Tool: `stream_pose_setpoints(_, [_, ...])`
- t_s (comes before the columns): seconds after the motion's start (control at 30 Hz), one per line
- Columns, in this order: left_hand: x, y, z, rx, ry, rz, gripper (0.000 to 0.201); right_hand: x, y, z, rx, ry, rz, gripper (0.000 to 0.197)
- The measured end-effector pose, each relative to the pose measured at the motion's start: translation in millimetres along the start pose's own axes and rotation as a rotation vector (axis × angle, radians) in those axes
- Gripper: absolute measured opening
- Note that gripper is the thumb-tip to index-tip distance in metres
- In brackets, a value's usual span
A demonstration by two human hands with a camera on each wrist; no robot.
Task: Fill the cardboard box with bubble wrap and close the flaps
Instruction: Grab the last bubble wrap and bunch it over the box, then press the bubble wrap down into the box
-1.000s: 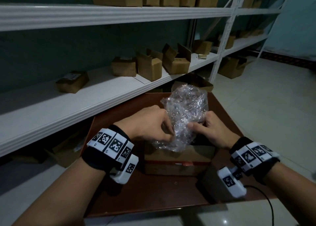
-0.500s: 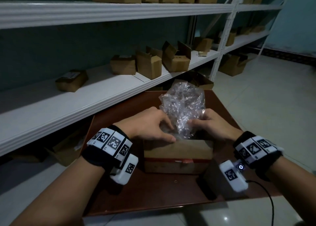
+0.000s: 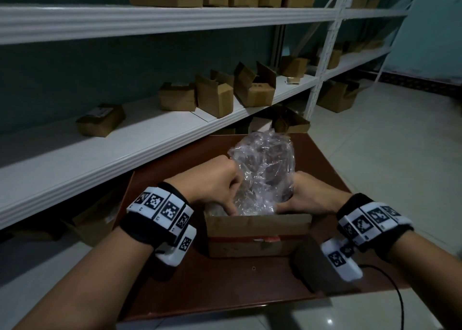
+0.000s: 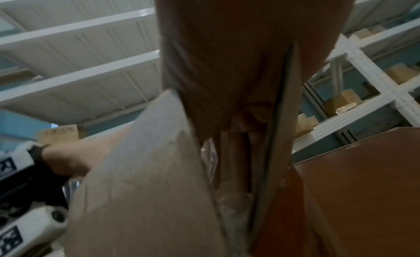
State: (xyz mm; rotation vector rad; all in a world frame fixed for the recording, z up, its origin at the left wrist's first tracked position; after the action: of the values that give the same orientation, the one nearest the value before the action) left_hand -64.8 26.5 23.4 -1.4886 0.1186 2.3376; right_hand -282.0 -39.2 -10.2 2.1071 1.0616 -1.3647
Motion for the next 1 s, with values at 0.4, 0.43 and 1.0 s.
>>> stream_pose_setpoints(0.4, [16, -3, 12, 0.219, 0.277, -0.001, 0.025, -11, -8, -6, 0.213, 0.663, 0.039, 0.055])
stream_pose_setpoints(0.43, [15, -3, 11, 0.225, 0.261, -0.008, 0.027, -10, -6, -7, 0.201, 0.656, 0.036, 0.045])
stream_pose_setpoints(1.0, [-36, -26, 10, -0.017, -0.164, 0.649, 0.036, 5, 7, 5, -0.118, -0.197, -0.061, 0.022])
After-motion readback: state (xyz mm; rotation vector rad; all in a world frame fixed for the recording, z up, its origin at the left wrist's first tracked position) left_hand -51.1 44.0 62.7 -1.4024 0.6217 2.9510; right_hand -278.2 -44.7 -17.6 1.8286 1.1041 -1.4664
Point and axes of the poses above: each hand's wrist, its own y-axis towards the middle knuckle, its own x-axis out of the palm, z = x × y, the point moved 2 cm from there along y, towards the middle knuckle, and after that the axes turned 8 degrees about -y, right-handed, at the moved point
